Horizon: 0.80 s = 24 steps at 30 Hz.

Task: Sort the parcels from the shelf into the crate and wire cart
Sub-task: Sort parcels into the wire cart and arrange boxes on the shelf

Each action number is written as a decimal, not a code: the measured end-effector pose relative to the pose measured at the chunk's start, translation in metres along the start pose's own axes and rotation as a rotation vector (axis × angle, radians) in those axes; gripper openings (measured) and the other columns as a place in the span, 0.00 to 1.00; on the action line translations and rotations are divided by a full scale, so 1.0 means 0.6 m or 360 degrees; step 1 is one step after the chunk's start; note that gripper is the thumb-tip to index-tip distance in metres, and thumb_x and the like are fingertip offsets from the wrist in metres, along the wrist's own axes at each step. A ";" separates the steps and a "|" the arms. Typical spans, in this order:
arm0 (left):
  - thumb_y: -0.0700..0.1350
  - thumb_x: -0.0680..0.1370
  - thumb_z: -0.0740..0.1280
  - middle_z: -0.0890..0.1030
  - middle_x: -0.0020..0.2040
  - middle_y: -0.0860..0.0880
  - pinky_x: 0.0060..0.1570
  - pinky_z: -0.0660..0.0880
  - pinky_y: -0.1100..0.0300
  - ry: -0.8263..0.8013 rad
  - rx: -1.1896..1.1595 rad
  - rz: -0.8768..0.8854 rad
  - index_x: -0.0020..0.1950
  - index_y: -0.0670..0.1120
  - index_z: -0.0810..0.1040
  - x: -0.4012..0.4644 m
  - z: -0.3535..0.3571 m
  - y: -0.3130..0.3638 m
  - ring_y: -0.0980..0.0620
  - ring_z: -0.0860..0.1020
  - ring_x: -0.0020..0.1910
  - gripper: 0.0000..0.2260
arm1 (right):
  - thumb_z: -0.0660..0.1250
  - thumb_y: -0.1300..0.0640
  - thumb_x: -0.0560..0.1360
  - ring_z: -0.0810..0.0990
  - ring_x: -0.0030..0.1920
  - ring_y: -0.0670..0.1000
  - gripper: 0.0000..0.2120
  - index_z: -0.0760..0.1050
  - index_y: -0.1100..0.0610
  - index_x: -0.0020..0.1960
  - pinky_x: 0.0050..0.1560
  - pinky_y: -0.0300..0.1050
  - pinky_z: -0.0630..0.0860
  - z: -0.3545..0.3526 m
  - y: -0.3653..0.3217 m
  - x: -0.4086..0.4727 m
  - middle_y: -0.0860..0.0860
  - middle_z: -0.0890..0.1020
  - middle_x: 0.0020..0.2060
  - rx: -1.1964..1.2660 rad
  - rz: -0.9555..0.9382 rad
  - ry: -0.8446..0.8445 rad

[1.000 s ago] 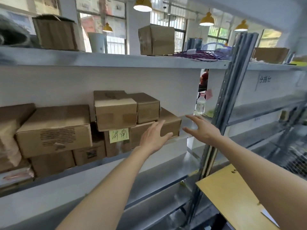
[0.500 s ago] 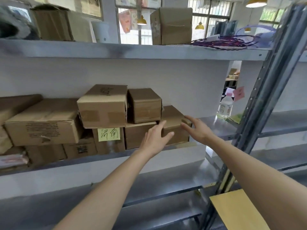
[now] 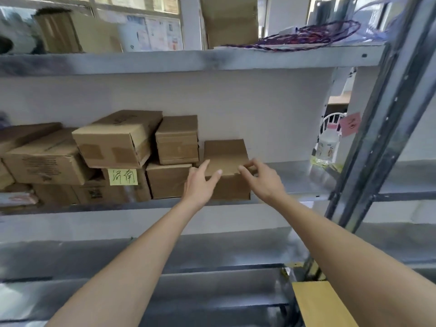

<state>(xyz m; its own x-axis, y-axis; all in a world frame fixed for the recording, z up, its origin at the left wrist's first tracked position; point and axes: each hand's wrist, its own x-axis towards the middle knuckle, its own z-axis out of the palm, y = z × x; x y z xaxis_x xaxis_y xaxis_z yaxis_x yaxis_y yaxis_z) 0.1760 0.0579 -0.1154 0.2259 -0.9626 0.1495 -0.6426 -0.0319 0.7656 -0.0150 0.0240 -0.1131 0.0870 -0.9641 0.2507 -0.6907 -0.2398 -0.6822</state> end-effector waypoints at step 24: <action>0.56 0.74 0.77 0.62 0.79 0.52 0.73 0.66 0.47 0.0073 -0.0697 -0.0008 0.82 0.56 0.55 -0.052 0.039 0.081 0.48 0.63 0.77 0.44 | 0.74 0.46 0.76 0.71 0.73 0.48 0.31 0.68 0.45 0.76 0.74 0.52 0.70 -0.090 0.039 -0.033 0.43 0.72 0.72 0.0693 -0.0127 -0.0104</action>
<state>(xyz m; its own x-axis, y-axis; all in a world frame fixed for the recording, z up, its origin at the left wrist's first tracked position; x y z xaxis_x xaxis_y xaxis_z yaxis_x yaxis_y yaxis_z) 0.1204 0.0803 -0.0974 0.2670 -0.9494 0.1653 -0.2726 0.0901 0.9579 -0.0718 0.0437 -0.0967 0.1825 -0.9425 0.2801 -0.3145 -0.3258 -0.8916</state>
